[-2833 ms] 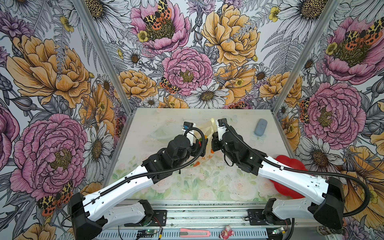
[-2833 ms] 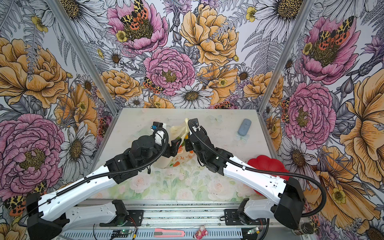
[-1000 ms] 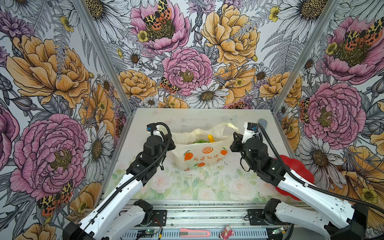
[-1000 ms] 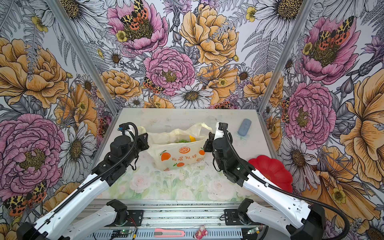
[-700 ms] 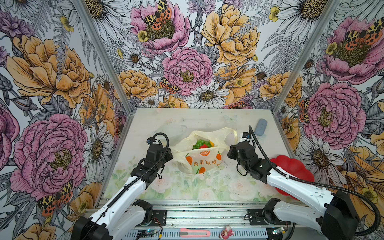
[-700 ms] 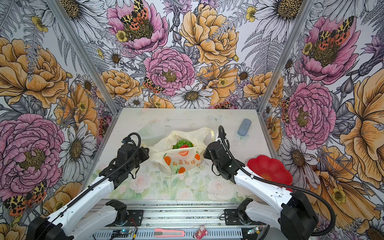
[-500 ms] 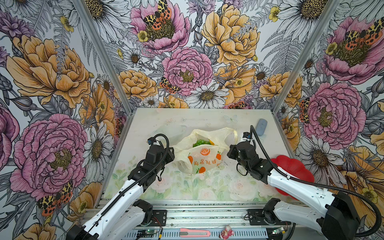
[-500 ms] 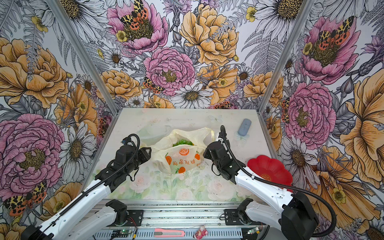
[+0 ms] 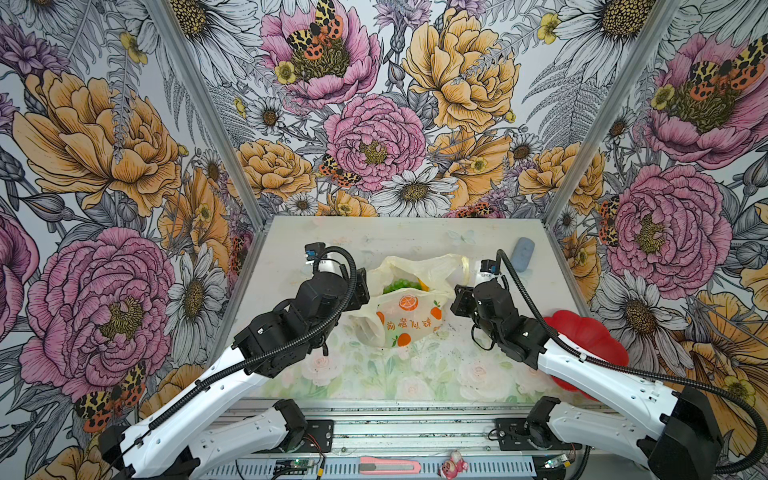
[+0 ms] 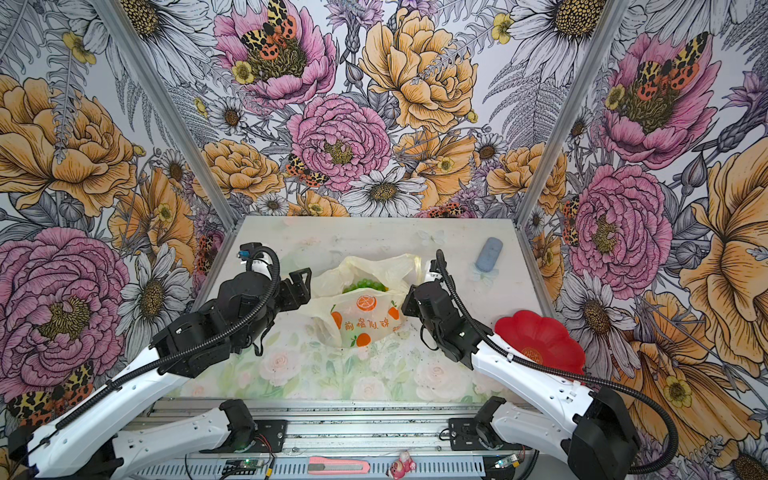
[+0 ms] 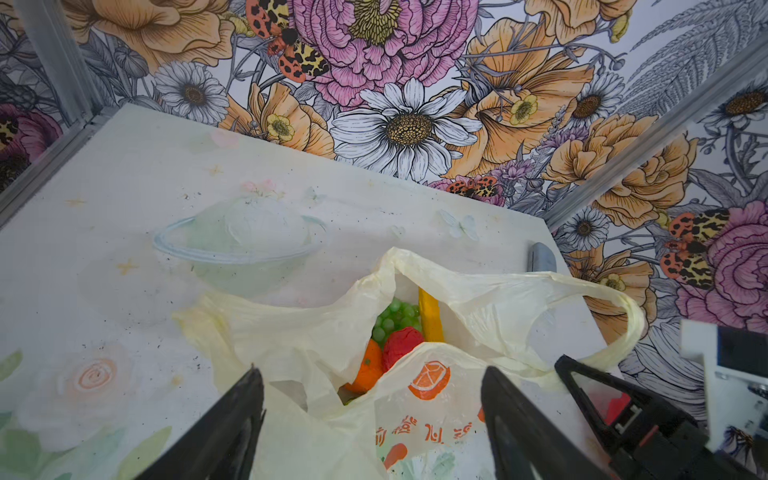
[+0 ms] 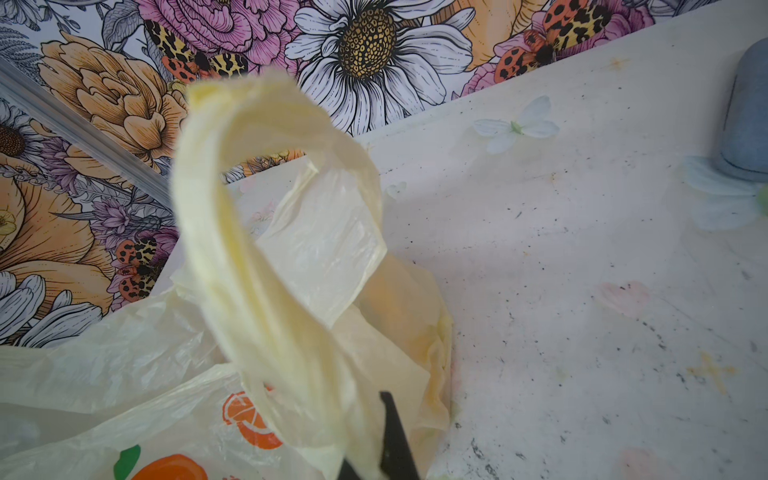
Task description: Take the fake fruits out of the plastic bag
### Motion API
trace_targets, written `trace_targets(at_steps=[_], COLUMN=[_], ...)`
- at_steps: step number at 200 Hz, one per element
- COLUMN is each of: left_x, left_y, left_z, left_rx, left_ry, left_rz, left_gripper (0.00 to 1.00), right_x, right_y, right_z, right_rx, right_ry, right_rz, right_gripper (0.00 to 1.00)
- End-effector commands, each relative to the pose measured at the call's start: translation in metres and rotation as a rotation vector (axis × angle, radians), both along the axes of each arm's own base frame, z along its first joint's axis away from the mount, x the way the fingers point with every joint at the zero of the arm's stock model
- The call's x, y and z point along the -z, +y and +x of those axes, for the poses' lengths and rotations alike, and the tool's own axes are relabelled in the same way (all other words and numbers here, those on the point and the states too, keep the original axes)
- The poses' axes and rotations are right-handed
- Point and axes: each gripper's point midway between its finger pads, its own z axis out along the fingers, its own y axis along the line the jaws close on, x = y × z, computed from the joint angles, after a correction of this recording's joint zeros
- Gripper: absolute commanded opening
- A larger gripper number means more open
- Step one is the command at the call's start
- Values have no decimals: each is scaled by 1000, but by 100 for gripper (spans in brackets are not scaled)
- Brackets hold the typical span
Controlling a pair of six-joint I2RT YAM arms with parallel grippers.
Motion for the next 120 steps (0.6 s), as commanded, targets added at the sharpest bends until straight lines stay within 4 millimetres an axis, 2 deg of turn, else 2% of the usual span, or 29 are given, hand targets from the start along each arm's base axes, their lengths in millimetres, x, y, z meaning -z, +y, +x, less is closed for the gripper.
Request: trace_targets(at_steps=[1, 9, 21, 53, 76, 98, 120], left_x=[-12, -8, 7, 65, 102, 133, 154], left_y=[-15, -33, -49, -65, -54, -31, -20], left_z=[-1, 2, 12, 41, 59, 74, 79], left_rx=[22, 67, 81, 38, -36, -108, -124], left_ry=[-15, 11, 66, 223, 314, 389, 451], left_rz=[122, 140, 183, 313, 395, 434, 454], left_gripper=[82, 82, 82, 83, 90, 90, 91], right_x=[-23, -24, -27, -31, -35, -35, -34], right_y=[5, 5, 5, 5, 7, 6, 4], right_z=[5, 5, 4, 0, -3, -6, -7], right_rx=[-3, -3, -5, -11, -27, -33, -31], right_ry=[-61, -65, -73, -91, -106, -117, -120], right_rz=[8, 5, 1, -6, -13, -25, -34], right_gripper=[0, 0, 0, 0, 0, 0, 0])
